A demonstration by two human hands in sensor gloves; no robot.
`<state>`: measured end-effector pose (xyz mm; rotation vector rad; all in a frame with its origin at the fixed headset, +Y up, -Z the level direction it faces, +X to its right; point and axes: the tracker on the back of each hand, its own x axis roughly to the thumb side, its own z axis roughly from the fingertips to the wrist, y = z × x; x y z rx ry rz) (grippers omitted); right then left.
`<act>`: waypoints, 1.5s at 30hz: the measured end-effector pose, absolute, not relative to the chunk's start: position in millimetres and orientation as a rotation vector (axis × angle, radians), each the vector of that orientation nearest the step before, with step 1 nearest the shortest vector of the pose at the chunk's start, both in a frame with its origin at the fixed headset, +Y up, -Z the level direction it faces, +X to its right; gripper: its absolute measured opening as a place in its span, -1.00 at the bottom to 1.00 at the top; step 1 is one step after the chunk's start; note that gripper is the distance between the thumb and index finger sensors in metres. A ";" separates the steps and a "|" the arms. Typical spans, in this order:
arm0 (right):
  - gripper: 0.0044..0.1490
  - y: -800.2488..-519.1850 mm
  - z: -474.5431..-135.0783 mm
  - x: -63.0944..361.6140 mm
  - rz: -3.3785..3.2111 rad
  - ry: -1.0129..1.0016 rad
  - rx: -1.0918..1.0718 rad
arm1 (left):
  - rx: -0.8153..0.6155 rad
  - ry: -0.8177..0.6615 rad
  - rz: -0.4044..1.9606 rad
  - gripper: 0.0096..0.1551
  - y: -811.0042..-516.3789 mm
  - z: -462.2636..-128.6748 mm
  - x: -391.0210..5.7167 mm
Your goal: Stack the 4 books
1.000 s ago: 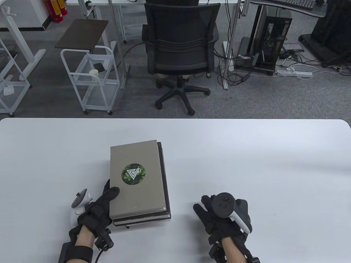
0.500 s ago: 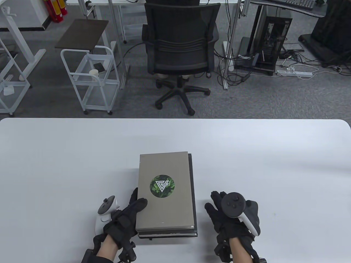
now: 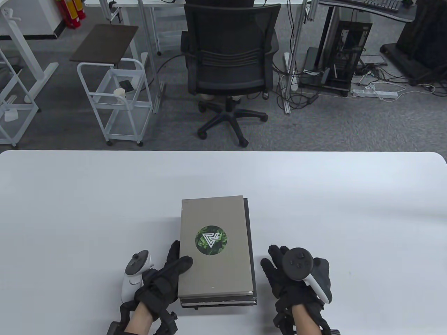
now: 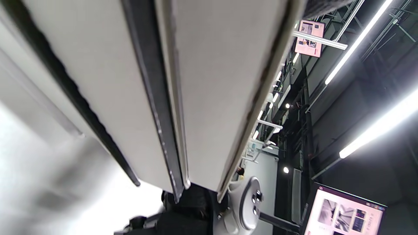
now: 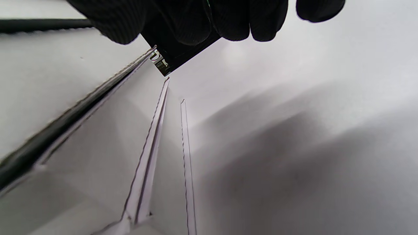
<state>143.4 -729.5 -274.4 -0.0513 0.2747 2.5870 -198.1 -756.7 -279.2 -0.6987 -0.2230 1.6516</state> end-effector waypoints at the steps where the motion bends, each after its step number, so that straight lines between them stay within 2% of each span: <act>1: -0.17 -728.1 -274.0 142.5 2.592 0.267 -0.046 | -0.677 -0.229 1.631 0.20 -754.3 -279.1 -200.5; 5: -0.16 -716.6 -269.8 137.9 2.651 0.178 -0.041 | -0.552 -0.235 1.627 0.17 -732.9 -277.3 -219.0; 8: -0.15 -709.3 -266.5 136.4 2.685 0.108 -0.047 | -0.414 -0.164 1.573 0.08 -715.9 -273.8 -234.0; 9: -0.15 -707.6 -265.4 135.9 2.690 0.087 -0.045 | -0.364 -0.132 1.496 0.05 -709.9 -272.4 -239.6; 11: -0.15 -707.1 -264.4 135.1 2.696 0.068 -0.044 | -0.319 -0.161 1.356 -0.01 -704.5 -271.5 -245.7; 14: -0.15 -710.9 -263.4 133.6 2.719 0.054 -0.062 | -0.244 -0.142 1.182 -0.09 -706.5 -269.7 -250.1; 22: -0.17 -726.8 -266.4 131.0 2.755 0.101 -0.085 | -0.219 -0.102 0.717 -0.17 -736.2 -269.0 -245.9; 26: -0.18 -737.8 -269.4 130.7 2.799 0.167 -0.102 | -0.258 -0.096 0.600 -0.15 -750.9 -269.4 -241.3; 30: -0.17 -742.0 -272.0 131.3 2.801 0.179 -0.139 | -0.214 -0.116 0.560 -0.13 -757.6 -267.7 -240.1; 38: -0.03 -745.1 -273.7 129.9 2.885 0.205 -0.180 | -0.272 -0.094 0.522 -0.07 -768.5 -272.5 -236.6; 45: -0.01 -744.4 -273.8 127.8 2.886 0.210 -0.169 | -0.285 -0.057 0.491 -0.02 -772.3 -274.6 -238.6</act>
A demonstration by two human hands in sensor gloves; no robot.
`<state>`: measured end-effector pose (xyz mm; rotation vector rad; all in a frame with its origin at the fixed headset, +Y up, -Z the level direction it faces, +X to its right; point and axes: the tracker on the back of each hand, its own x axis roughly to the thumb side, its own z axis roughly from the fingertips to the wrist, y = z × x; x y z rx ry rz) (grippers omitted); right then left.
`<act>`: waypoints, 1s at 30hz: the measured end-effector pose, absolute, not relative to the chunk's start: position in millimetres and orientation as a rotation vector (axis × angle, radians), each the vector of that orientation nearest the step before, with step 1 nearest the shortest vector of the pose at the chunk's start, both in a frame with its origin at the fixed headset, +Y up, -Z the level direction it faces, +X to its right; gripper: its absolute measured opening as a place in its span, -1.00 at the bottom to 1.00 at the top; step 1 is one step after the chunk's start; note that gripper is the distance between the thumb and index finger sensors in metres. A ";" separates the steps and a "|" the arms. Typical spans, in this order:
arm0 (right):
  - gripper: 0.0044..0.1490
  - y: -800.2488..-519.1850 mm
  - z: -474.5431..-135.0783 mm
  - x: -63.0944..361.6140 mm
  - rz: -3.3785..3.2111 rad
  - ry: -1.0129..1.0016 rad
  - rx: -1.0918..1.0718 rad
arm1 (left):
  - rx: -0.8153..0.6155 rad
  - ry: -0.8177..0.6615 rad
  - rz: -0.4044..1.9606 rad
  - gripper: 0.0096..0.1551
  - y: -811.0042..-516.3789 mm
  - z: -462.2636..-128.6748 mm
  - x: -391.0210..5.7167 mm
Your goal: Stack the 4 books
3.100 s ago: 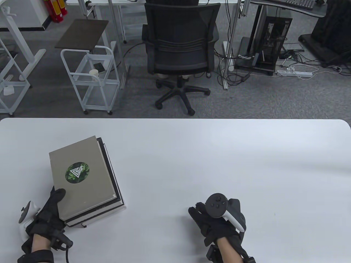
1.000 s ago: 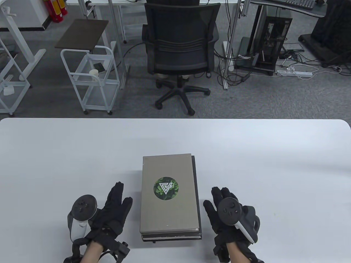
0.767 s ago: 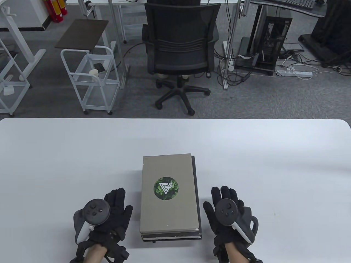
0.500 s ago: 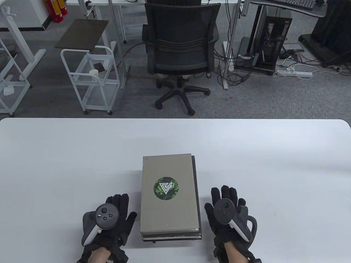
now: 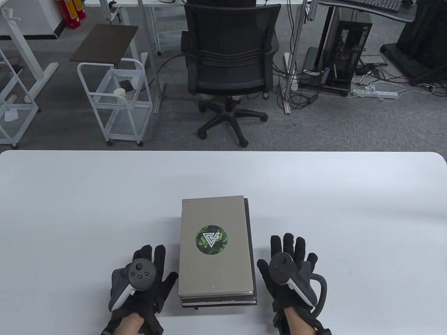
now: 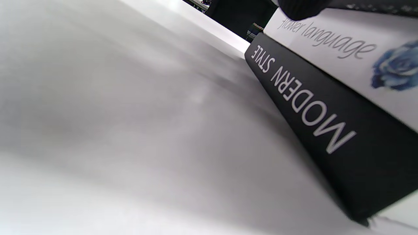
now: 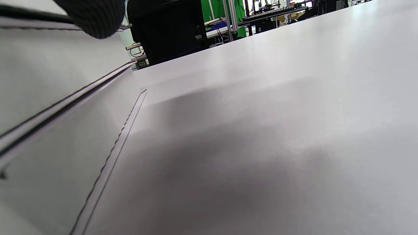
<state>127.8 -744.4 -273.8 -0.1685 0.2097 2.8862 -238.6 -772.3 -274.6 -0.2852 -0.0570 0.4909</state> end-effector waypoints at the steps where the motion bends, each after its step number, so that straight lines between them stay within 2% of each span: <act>1: -0.01 -744.4 -273.7 127.6 2.887 0.210 -0.165 | -0.281 -0.051 0.493 -0.01 -771.6 -274.9 -239.0; 30: -0.02 -746.4 -273.0 127.4 2.861 0.266 -0.151 | -0.295 -0.014 0.448 -0.02 -768.5 -273.6 -235.6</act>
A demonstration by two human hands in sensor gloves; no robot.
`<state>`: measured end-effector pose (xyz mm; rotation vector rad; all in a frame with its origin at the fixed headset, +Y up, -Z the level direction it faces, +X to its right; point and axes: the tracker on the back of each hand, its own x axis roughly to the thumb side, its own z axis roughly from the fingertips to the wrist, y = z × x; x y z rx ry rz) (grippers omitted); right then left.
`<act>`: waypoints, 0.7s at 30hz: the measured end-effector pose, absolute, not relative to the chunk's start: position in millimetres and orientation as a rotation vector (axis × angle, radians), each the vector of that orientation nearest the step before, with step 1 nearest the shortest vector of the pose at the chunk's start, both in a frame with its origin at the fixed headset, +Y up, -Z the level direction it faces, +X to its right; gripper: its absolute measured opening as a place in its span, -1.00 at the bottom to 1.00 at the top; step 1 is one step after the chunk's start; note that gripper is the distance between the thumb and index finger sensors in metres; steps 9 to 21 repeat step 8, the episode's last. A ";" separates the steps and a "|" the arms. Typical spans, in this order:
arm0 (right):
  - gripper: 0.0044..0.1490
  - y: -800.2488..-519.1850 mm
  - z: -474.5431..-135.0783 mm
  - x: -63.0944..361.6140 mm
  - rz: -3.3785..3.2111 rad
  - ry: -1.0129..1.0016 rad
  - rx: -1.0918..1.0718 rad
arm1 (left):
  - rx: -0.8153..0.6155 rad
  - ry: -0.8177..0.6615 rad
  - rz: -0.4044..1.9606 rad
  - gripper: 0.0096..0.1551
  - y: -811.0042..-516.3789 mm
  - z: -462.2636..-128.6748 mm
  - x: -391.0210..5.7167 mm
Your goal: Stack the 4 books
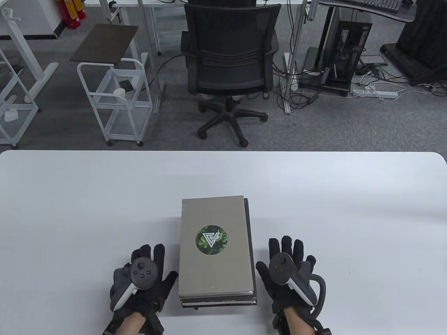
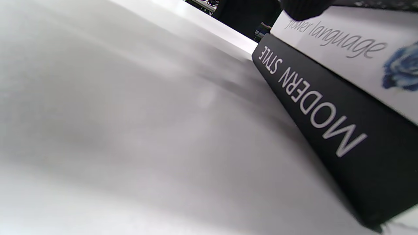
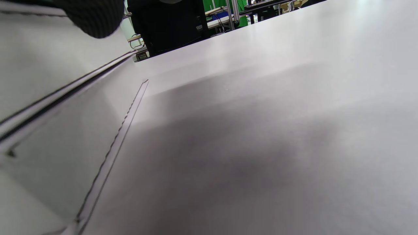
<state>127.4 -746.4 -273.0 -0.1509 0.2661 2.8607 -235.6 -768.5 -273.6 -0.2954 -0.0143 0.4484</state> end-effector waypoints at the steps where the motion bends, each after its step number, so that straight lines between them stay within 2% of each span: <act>1: -0.02 -746.4 -273.0 127.4 2.860 0.266 -0.150 | -0.298 -0.013 0.449 -0.02 -768.6 -273.4 -235.6; 21: -0.03 -747.3 -273.6 127.1 2.848 0.270 -0.145 | -0.323 -0.005 0.449 -0.01 -770.0 -273.0 -235.7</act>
